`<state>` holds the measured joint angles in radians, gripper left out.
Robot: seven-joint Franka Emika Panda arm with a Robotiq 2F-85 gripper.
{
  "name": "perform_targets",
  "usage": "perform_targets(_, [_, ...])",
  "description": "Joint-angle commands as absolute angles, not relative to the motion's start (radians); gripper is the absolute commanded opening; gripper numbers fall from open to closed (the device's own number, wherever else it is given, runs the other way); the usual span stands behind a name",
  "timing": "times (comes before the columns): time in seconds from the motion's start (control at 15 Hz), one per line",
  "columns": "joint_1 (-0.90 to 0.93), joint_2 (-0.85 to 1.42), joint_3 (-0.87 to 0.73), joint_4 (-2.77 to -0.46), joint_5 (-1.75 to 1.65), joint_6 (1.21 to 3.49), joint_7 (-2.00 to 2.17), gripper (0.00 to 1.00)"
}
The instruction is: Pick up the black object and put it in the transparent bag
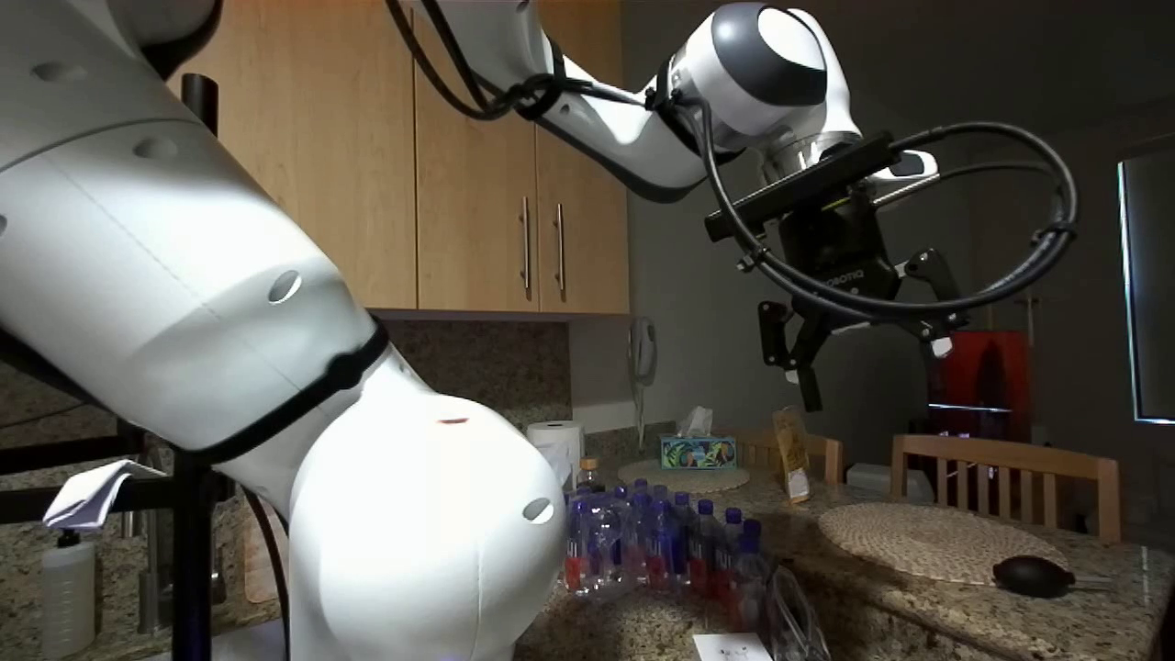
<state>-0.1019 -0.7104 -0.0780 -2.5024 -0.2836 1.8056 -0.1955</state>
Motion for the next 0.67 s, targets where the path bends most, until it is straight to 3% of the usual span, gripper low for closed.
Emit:
perform_targets(0.0, [-0.088, -0.71, -0.089, -2.5, -0.29, 1.801, -0.189, 1.0])
perform_targets(0.2, [-0.088, -0.71, -0.089, -2.5, -0.29, 1.801, -0.189, 1.0])
perform_targets(0.6, [-0.051, -0.452, -0.204, -2.292, -0.257, 1.749, -0.405, 1.0])
